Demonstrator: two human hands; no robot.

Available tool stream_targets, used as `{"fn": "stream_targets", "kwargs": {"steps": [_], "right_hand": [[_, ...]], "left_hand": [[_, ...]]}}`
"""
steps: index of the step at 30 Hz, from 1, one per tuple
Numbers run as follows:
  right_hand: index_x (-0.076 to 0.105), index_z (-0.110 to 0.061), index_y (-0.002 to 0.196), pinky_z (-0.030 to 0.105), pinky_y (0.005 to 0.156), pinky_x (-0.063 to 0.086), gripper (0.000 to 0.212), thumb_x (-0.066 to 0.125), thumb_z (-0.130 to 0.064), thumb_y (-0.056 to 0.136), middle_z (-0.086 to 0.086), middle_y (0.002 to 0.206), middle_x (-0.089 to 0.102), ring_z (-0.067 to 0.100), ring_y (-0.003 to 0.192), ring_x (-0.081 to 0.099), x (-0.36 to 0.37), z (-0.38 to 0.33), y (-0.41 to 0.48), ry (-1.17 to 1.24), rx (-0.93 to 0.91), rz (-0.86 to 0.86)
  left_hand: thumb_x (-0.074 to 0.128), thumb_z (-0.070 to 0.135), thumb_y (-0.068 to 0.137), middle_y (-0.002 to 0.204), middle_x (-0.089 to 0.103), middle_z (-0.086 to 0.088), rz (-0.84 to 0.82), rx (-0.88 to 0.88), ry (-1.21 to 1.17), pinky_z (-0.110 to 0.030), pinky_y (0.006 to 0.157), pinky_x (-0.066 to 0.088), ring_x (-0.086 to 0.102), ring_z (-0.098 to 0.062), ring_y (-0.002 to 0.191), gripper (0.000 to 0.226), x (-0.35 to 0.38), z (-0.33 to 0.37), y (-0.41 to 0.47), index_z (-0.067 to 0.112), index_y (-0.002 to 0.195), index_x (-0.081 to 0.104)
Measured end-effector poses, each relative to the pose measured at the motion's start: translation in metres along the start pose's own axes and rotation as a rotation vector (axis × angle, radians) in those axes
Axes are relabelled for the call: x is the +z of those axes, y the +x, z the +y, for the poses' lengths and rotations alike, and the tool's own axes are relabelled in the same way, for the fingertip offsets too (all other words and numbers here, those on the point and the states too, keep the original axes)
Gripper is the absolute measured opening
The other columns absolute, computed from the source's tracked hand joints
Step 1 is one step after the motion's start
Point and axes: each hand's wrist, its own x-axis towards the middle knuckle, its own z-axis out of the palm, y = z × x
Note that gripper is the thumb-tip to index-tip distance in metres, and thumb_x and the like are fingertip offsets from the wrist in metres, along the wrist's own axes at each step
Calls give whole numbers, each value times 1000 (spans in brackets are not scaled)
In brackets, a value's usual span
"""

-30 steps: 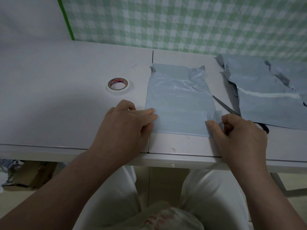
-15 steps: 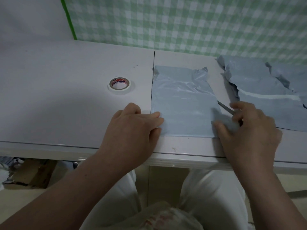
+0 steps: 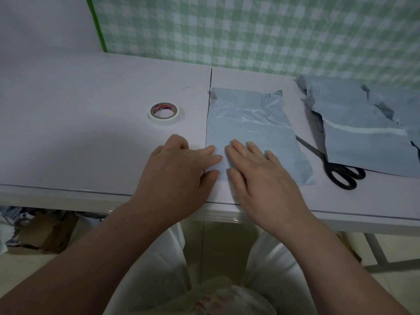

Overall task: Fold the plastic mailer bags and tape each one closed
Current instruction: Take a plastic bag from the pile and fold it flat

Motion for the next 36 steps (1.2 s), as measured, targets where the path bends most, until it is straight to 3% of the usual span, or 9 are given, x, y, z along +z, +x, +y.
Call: {"fn": "stream_targets", "kwargs": {"steps": [6,10,14,20,27,29,31,34,36], "right_hand": [[13,-27,151,33,118,5,74,-9,-45,83,-9,159,11,12,146,7,0,7,-5,-53,43,-64],[6,-28,152,30,117,-2,65,-1,-42,89,-10,160,2,9,146,-2,-4,17,-10,-26,98,-108],[3,-26,152,26,115,-4,54,7,-37,100,-9,160,-2,8,146,-5,-10,31,-15,-19,133,-125],[8,-24,153,30,117,2,68,2,-42,87,-4,161,0,10,147,-3,-14,46,-21,9,176,-115],[5,-23,153,29,116,-1,69,2,-43,87,-3,160,-3,10,146,-5,-13,48,-21,-14,182,-115],[3,-23,153,28,116,-1,69,1,-44,87,-3,160,-4,10,146,-5,-13,48,-21,-15,181,-119],[4,-23,153,29,116,-1,69,2,-43,87,-2,160,-3,10,146,-5,-13,48,-20,-14,182,-115],[6,-22,153,32,118,2,69,3,-42,87,0,160,-2,12,147,-3,-12,47,-20,-2,192,-110],[10,-21,152,34,118,8,69,6,-43,87,0,160,4,14,147,2,-12,47,-18,19,184,-112]], "left_hand": [[42,43,80,101,73,7,-9,-3,24,-36,62,52,54,-26,74,44,-2,-1,1,24,106,72],[42,42,80,97,73,9,-19,0,38,-38,60,53,54,-27,73,41,-4,0,0,25,102,73],[41,42,80,94,73,11,-20,3,38,-38,60,52,53,-27,72,40,-5,1,0,25,98,72],[39,42,81,92,73,10,-42,3,55,-37,59,52,53,-26,71,41,-8,2,1,25,98,72],[34,30,77,74,65,3,-226,44,274,-31,59,33,48,-27,78,28,-20,13,22,17,66,56],[37,23,83,96,66,4,-289,80,164,-35,73,42,49,-25,95,29,-18,23,38,19,84,65],[45,16,90,114,62,3,-348,28,-5,-34,93,41,50,-20,109,28,-12,32,54,21,108,66],[56,20,89,115,60,-2,-308,-6,-120,-29,95,40,53,-19,110,26,4,38,73,18,114,64],[61,27,87,117,56,-5,-385,-33,-145,-29,94,39,51,-20,111,32,8,41,83,16,117,61]]}}
